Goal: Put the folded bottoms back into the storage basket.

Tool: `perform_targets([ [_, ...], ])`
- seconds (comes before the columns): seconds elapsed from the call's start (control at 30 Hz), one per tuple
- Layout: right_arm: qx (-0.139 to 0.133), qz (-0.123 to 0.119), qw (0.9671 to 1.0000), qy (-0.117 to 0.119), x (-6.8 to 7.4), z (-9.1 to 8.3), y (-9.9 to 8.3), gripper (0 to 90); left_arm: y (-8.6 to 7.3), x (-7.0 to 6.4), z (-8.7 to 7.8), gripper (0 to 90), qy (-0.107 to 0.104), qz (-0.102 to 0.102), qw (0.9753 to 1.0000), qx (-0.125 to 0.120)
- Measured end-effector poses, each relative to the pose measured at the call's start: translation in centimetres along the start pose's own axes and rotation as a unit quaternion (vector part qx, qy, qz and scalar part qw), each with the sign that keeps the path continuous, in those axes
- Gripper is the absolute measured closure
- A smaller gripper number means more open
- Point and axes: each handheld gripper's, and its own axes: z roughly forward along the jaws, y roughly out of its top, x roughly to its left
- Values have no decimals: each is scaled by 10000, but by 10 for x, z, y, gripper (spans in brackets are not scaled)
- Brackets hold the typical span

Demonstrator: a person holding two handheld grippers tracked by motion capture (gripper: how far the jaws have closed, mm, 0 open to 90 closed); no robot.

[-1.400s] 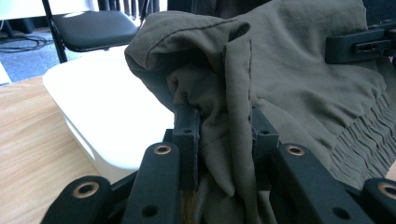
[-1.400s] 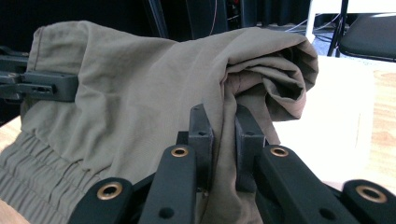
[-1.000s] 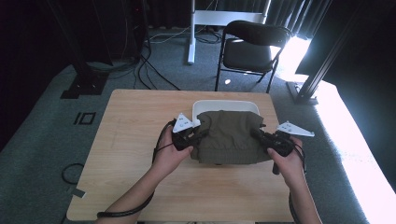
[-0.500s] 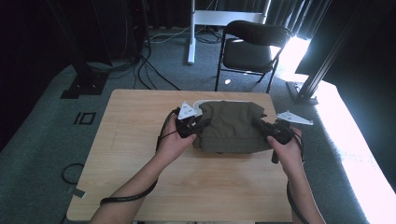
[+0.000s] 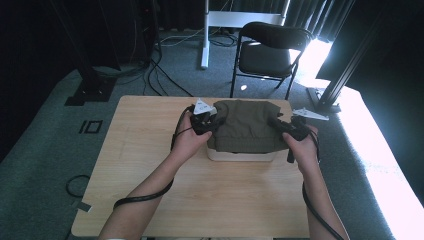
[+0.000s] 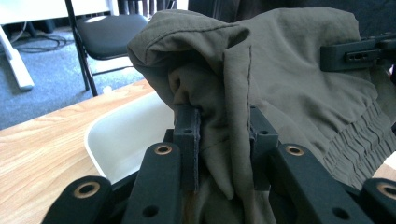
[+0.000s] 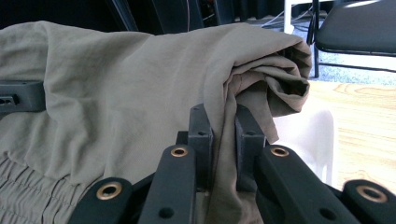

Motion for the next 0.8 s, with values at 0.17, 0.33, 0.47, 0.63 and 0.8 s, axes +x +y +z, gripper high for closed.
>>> perform_targets([
  [0.17, 106, 118, 9998, -106, -8, 16, 2, 808, 1, 8, 13, 735, 46, -36, 9999, 89],
  [0.33, 217, 273, 9993, -114, -13, 28, 0, 808, -2, 20, 21, 734, 13, -266, 9995, 196],
  [0.47, 320, 324, 9989, -146, -17, 39, -5, 808, -10, 24, 29, 734, 39, -304, 9988, 372],
  [0.63, 498, 417, 9976, -242, -24, 53, -13, 808, -19, 29, 42, 734, 96, -462, 9974, 547],
  [0.8, 676, 548, 9958, -268, -30, 64, -23, 807, -26, 35, 50, 732, 157, -587, 9954, 739],
])
